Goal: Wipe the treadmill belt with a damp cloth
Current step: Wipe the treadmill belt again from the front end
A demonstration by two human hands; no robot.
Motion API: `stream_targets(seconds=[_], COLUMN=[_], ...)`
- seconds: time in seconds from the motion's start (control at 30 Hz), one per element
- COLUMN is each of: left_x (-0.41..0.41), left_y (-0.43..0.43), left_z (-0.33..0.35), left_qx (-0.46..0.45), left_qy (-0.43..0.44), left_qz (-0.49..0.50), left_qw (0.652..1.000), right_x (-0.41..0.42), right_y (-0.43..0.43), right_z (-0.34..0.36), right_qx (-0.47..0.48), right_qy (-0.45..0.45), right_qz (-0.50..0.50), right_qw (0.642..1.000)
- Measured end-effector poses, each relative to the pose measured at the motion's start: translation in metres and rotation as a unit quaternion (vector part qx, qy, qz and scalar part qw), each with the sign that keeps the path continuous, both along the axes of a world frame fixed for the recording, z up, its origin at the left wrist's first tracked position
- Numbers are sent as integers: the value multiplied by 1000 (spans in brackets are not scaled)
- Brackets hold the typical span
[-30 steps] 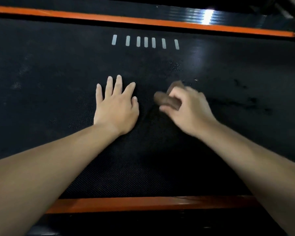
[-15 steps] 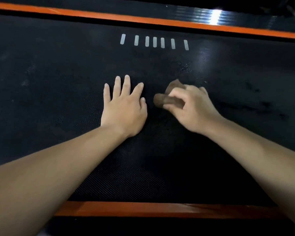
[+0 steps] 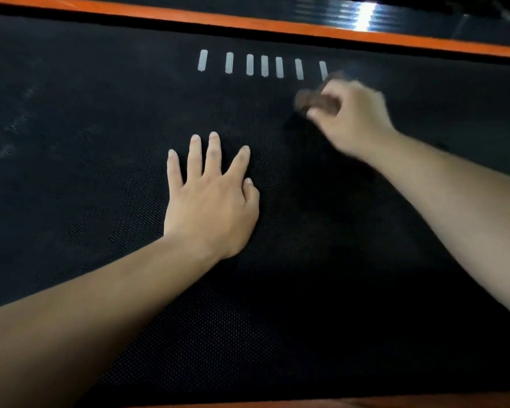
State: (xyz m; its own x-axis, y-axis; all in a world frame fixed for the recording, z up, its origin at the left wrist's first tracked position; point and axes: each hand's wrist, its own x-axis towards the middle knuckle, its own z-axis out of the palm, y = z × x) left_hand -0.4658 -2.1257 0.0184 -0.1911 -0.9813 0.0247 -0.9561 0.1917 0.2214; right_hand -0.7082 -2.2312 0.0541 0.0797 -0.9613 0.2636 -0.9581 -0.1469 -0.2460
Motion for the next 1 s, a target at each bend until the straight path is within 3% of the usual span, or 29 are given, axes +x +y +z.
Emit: stream_targets(seconds=[0.1, 0.23, 0.3, 0.4, 0.47, 0.6, 0.67, 0.73, 0.8, 0.87, 1.0], left_x=[0, -3, -5, -10, -14, -18, -18, -19, -20, -19, -20], left_y=[1, 0, -2, -9, -15, -13, -14, -16, -15, -15, -15], left_z=[-1, 1, 4, 8, 10, 4, 1, 1, 0, 0, 3], left_qx=[-12, -11, -7, 4, 10, 7, 6, 10, 6, 4, 1], left_qy=[2, -2, -10, 4, 31, -9, -28, -32, -32, -32, -35], left_qz=[2, 2, 3, 8, 29, 11, 3, 1, 1, 2, 4], left_qw=[1000, 1000, 1000, 1000, 999, 1000, 1000, 999, 999, 999, 999], right_x=[-4, 17, 14, 4, 4, 17, 9, -4, -18, -18, -8], right_y=[-30, 7, -1, -53, -68, -41, -49, -78, -107, -117, -102], right_z=[-4, -13, -9, -2, -4, -12, -6, 1, 5, 1, -6], right_qx=[-21, 27, 11, -21, -25, 13, 27, 9, -11, -20, 17], right_qy=[-29, -73, -44, -39, -60, -88, -60, -28, -56, -69, -100], right_qz=[-109, 52, 63, -90, -130, 10, 39, -17, -119, -159, -48], right_qw=[993, 996, 997, 995, 989, 996, 997, 999, 991, 985, 994])
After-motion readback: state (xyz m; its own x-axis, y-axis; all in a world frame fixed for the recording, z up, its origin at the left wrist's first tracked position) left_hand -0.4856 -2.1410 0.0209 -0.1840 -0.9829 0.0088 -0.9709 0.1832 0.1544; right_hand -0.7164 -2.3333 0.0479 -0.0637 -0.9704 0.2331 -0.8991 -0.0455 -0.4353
